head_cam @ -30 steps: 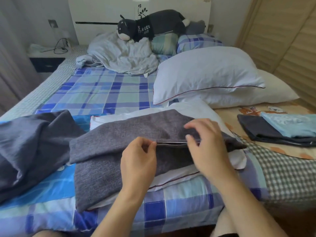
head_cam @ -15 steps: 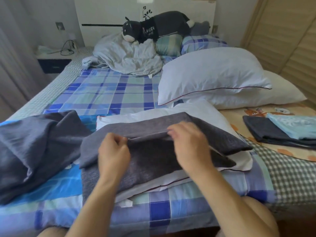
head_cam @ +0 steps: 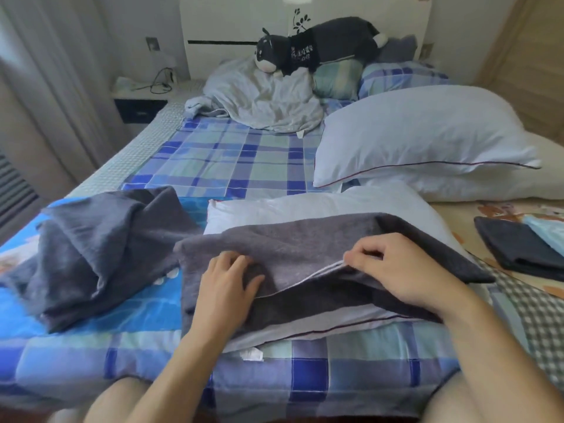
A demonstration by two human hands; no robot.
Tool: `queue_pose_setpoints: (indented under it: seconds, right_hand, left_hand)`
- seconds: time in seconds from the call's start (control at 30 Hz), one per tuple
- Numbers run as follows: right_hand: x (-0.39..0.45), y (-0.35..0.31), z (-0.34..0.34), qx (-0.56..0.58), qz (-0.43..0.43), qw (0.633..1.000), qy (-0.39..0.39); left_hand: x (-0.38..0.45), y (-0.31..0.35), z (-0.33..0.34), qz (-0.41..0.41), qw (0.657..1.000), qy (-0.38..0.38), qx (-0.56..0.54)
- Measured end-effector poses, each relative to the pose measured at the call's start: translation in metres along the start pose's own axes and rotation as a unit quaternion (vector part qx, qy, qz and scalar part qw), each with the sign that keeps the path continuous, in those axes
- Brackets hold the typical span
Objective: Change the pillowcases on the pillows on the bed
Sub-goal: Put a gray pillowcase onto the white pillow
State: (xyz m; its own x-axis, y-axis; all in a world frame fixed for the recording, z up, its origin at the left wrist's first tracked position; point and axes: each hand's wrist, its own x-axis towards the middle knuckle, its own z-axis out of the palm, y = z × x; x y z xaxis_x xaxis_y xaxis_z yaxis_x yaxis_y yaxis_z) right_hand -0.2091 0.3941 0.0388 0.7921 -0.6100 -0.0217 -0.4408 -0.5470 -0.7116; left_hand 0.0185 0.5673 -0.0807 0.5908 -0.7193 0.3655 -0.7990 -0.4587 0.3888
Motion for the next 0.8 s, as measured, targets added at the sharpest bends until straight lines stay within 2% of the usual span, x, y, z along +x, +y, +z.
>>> queue_pose_setpoints:
  seconds: [0.07, 0.13, 0.23, 0.33, 0.4, 0.47, 0.53, 0.57, 0.63, 0.7, 0.8]
  right_hand:
    - [-0.009, 0.004, -0.003, -0.056, 0.024, 0.995, -0.079]
    - [-0.018, 0.009, -0.004, -0.066, 0.038, 0.990, -0.122]
    - [-0.025, 0.010, -0.005, -0.006, 0.049, 0.991, -0.124]
    - [-0.022, 0.003, -0.003, 0.062, 0.047, 0.989, -0.125]
    - [-0.007, 0.003, -0.001, 0.063, 0.055, 0.996, -0.039]
    - [0.015, 0.005, 0.000, -0.038, 0.067, 0.992, 0.104]
    - [0.037, 0.011, 0.003, -0.132, 0.041, 0.974, 0.180]
    - [0.045, 0.016, 0.005, -0.177, 0.012, 0.969, 0.170]
    - [0.058, 0.032, 0.016, -0.278, -0.015, 0.958, 0.070]
    - [0.074, 0.050, 0.026, -0.353, 0.000, 0.935, -0.029]
    - [0.095, 0.061, 0.029, -0.348, 0.010, 0.935, -0.063]
  left_hand:
    - [0.001, -0.005, 0.005, 0.000, 1.000, -0.027, 0.010]
    - [0.000, -0.011, 0.002, 0.022, 0.998, -0.059, 0.014]
    - [-0.006, -0.028, -0.002, 0.091, 0.992, -0.084, 0.022]
    - [-0.010, -0.041, -0.007, 0.118, 0.992, -0.036, 0.009]
    - [-0.006, -0.043, -0.015, 0.077, 0.997, -0.014, -0.008]
    - [0.002, -0.041, -0.020, 0.027, 0.999, -0.020, -0.026]
    - [0.015, -0.035, -0.021, -0.013, 0.998, -0.042, -0.042]
    - [0.023, -0.034, -0.017, -0.037, 0.996, -0.063, -0.054]
    - [0.038, -0.037, -0.005, -0.060, 0.987, -0.147, -0.036]
    - [0.051, -0.043, 0.010, -0.059, 0.964, -0.257, -0.016]
    - [0.063, -0.056, 0.021, -0.052, 0.943, -0.327, -0.028]
